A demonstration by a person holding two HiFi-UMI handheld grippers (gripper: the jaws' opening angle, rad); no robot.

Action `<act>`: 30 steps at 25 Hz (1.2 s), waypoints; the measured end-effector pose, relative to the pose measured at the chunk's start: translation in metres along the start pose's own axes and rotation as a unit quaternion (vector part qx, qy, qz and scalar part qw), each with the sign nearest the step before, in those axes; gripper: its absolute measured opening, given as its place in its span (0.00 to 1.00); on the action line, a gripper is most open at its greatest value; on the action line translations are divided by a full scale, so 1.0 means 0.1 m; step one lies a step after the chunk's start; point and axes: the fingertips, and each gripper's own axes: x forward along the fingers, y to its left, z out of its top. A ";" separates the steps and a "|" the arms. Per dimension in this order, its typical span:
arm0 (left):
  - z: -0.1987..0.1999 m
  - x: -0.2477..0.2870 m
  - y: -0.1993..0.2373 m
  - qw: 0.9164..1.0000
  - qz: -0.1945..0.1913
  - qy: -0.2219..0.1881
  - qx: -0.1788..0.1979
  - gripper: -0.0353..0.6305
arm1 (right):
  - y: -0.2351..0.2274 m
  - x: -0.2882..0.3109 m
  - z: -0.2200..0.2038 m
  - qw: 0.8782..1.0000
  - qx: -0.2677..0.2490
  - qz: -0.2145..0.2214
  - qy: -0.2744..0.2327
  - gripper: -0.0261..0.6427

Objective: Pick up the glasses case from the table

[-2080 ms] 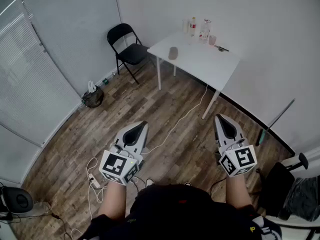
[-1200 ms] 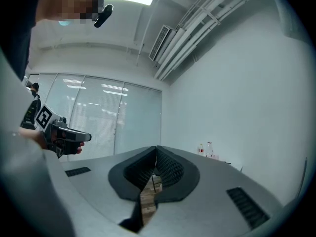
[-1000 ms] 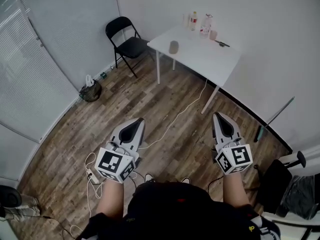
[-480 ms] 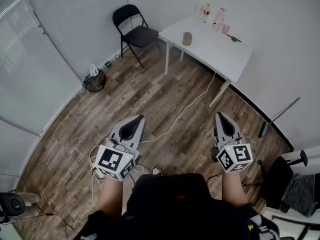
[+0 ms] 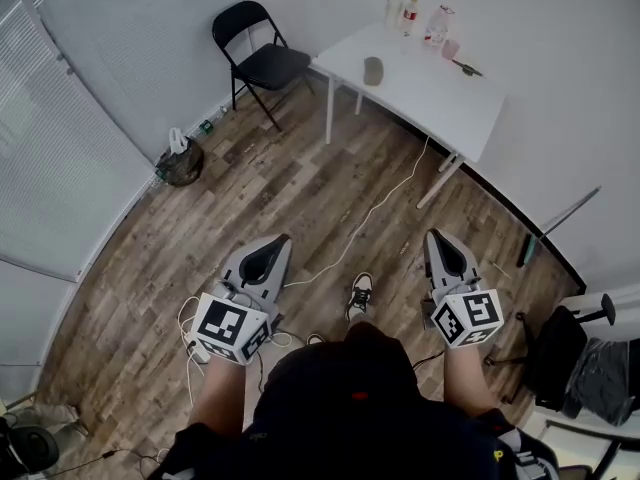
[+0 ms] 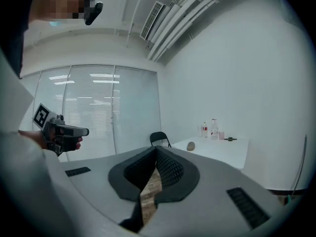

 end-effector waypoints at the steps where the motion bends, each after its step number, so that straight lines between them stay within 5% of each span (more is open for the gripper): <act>1: -0.02 0.03 0.05 1.000 0.001 0.003 0.000 0.09 | 0.00 0.09 0.01 1.000 0.000 0.003 -0.001 0.07; 11: 0.17 0.71 0.59 1.000 0.028 -0.008 -0.011 0.09 | -0.30 1.07 0.30 0.999 -0.015 0.048 -0.012 0.07; 24: 0.70 2.50 0.86 0.998 0.060 -0.021 -0.003 0.09 | -1.88 2.14 0.72 0.998 -0.007 0.062 -0.033 0.07; 30: 0.74 3.04 0.89 0.998 0.062 -0.006 0.002 0.09 | -2.27 2.47 0.73 0.997 0.005 0.074 -0.030 0.07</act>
